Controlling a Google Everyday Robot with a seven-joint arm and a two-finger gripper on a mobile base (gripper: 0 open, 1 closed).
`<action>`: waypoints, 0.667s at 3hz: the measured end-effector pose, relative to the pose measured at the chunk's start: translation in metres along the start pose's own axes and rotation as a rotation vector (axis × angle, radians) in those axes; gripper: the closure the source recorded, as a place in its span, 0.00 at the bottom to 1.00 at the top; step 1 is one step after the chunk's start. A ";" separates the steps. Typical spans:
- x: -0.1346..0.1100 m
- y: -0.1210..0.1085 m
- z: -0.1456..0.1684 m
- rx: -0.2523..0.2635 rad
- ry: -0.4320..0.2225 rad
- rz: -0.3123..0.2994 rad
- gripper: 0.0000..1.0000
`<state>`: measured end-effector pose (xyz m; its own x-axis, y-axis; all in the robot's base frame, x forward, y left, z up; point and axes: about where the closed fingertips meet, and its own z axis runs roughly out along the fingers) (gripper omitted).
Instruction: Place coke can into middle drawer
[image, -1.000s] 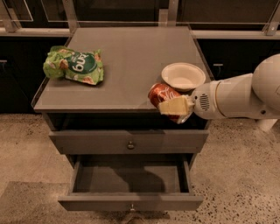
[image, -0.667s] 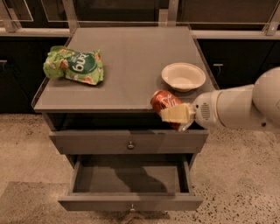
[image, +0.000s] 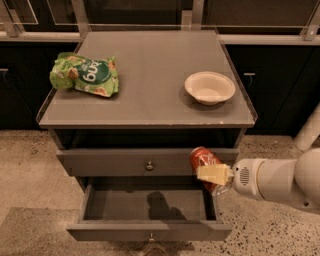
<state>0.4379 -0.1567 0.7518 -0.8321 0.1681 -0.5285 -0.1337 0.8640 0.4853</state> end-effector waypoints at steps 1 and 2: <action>0.042 -0.032 0.029 -0.006 0.050 0.132 1.00; 0.042 -0.032 0.028 -0.004 0.046 0.133 1.00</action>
Offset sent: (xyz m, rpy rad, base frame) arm -0.0125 -0.0060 -0.0464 0.0566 0.0847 -0.0571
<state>0.4223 -0.1640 0.6948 -0.8665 0.2590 -0.4267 -0.0226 0.8336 0.5519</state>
